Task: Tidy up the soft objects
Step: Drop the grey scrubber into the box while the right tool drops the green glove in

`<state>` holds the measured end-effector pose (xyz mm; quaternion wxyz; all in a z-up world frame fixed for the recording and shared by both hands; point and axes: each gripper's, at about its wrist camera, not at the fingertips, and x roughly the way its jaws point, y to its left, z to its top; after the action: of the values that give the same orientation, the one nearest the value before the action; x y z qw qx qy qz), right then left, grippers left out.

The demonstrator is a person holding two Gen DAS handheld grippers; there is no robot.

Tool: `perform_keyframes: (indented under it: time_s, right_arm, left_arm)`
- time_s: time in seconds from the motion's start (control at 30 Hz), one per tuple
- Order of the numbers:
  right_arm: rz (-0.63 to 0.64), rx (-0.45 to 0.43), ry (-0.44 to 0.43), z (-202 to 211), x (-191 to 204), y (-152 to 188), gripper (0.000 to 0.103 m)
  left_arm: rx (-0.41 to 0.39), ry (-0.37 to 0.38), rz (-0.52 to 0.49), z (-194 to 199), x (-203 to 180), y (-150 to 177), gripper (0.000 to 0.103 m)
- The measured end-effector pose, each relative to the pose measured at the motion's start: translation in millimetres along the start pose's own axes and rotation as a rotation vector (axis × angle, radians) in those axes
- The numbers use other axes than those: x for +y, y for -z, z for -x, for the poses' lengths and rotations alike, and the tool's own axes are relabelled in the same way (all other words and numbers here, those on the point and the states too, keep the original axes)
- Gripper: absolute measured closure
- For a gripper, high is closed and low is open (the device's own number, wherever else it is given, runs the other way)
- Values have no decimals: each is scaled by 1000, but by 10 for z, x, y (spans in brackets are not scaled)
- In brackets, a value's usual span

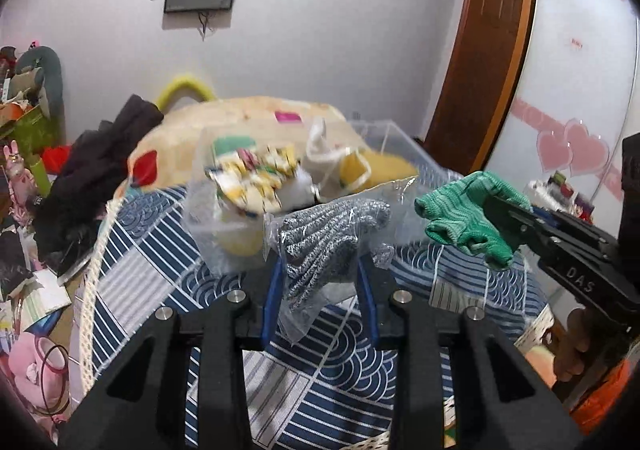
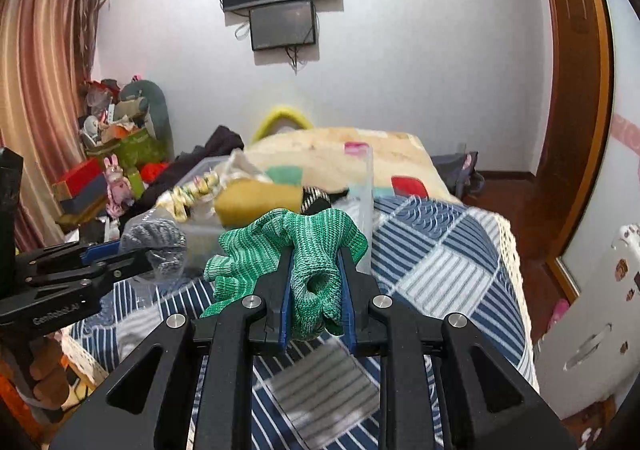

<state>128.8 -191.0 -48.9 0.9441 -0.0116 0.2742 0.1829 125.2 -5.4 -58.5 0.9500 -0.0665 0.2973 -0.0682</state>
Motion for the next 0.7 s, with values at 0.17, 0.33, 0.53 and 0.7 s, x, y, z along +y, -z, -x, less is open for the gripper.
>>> perform_keyframes:
  time_s: [0.17, 0.33, 0.53, 0.7]
  right_arm:
    - [5, -50, -4, 18, 25, -165, 85]
    - [14, -89, -5, -36, 44, -318, 85]
    - [3, -122, -6, -191, 83, -480, 85]
    - [-6, -121, -4, -384, 135, -560, 85]
  left_arm:
    - [-67, -23, -5, 135, 54, -187, 69]
    - [-112, -54, -2, 136, 107, -402, 69]
    - [-144, -95, 12, -14, 209, -532, 69]
    - [-105, -85, 41, -254, 270, -634, 69]
